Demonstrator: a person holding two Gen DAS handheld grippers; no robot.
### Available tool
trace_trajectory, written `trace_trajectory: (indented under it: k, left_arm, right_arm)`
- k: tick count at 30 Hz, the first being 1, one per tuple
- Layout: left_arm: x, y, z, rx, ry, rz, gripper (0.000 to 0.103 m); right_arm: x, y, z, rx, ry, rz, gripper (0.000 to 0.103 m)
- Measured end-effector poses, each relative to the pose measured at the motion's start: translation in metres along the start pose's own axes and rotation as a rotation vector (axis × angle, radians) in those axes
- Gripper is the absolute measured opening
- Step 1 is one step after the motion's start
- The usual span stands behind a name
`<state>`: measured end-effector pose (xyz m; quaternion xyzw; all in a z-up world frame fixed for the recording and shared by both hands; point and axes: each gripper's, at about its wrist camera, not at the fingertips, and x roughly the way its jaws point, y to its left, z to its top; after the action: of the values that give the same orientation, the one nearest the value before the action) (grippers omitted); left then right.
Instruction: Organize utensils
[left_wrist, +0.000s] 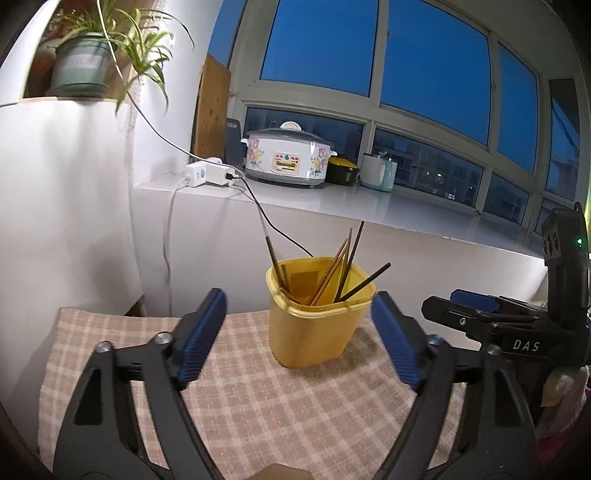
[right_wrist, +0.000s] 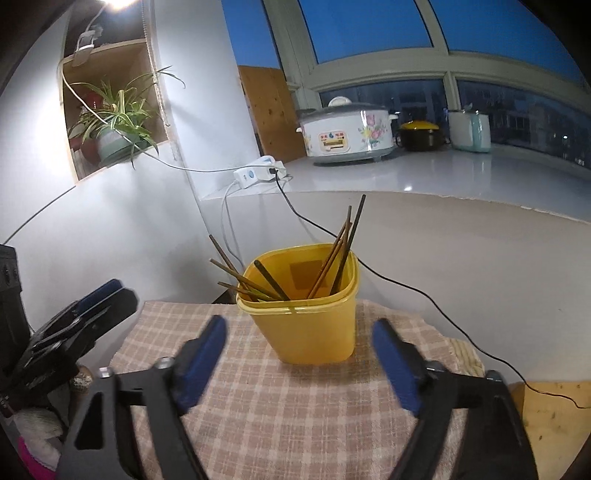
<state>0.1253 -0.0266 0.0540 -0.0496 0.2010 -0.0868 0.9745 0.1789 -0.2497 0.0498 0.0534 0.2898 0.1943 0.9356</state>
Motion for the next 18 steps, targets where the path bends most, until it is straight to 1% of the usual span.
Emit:
trace_trajectory:
  k: [2, 4, 5, 6, 7, 10, 12, 15, 18]
  left_arm:
    - [-0.006, 0.000, -0.003, -0.001, -0.002, 0.011, 0.090]
    - [-0.011, 0.000, -0.005, 0.001, 0.003, 0.027, 0.100]
    - [-0.013, 0.000, -0.007, 0.004, 0.003, 0.035, 0.101]
    - [-0.015, 0.000, -0.009, 0.006, 0.003, 0.041, 0.102]
    - [-0.018, -0.001, -0.012, 0.013, 0.005, 0.056, 0.102]
    - [-0.021, -0.004, -0.022, 0.023, 0.032, 0.093, 0.103]
    - [-0.022, -0.003, -0.030, 0.007, 0.055, 0.119, 0.103]
    - [-0.024, 0.001, -0.042, -0.034, 0.073, 0.116, 0.103]
    - [-0.024, 0.005, -0.049, -0.042, 0.090, 0.131, 0.103]
  right_arm:
    - [-0.004, 0.002, -0.003, -0.005, -0.005, -0.014, 0.088]
    - [-0.009, 0.004, -0.005, -0.004, -0.014, -0.024, 0.093]
    - [-0.012, 0.005, -0.007, -0.003, -0.024, -0.029, 0.098]
    - [-0.014, 0.005, -0.007, -0.001, -0.029, -0.030, 0.101]
    - [-0.017, 0.006, -0.009, 0.000, -0.036, -0.034, 0.103]
    - [-0.021, 0.008, -0.016, -0.009, -0.038, -0.052, 0.103]
    - [-0.022, 0.008, -0.022, -0.003, -0.030, -0.062, 0.103]
    - [-0.022, 0.007, -0.032, 0.028, -0.011, -0.044, 0.103]
    - [-0.023, 0.004, -0.038, 0.049, -0.004, -0.049, 0.103]
